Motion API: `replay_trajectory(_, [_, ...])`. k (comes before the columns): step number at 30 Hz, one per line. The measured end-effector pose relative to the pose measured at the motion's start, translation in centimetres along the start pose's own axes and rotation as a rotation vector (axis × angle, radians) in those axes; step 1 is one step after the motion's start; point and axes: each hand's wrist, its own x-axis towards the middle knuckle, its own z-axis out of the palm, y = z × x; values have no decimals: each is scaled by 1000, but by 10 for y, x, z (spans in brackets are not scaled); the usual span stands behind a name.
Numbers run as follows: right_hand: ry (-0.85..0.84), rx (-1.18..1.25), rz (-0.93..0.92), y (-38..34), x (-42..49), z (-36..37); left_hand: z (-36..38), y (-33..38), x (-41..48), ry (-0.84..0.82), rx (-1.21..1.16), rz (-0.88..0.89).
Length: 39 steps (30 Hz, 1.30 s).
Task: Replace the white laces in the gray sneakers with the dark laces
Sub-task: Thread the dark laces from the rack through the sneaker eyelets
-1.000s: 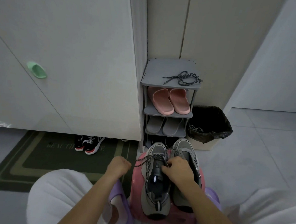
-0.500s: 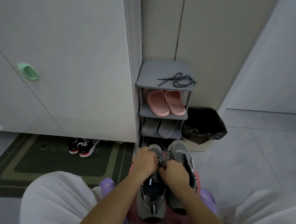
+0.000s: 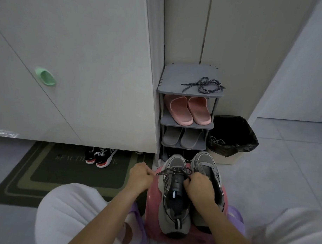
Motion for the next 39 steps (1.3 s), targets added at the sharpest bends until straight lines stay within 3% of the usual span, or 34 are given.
replay_trajectory(4, [27,24,-3,-1,4,0,0,-6,3,-55,-2,-64])
replay_trajectory(13, [34,23,25,0,8,3,6,-23,2,-351,439,-286])
replay_trajectory(16, [6,4,13,0,8,3,10,-13,3,-291,416,-235])
replay_trajectory(19, [-30,8,11,1,8,2,20,9,10,-120,222,-15])
replay_trajectory(22, [-30,-10,12,1,10,1,32,36,11,-99,55,130])
replay_trajectory(30, [24,-39,57,-2,9,5,40,54,18,-39,225,95])
replay_trajectory(39, [8,11,92,-4,8,2,19,27,10,-221,21,-54])
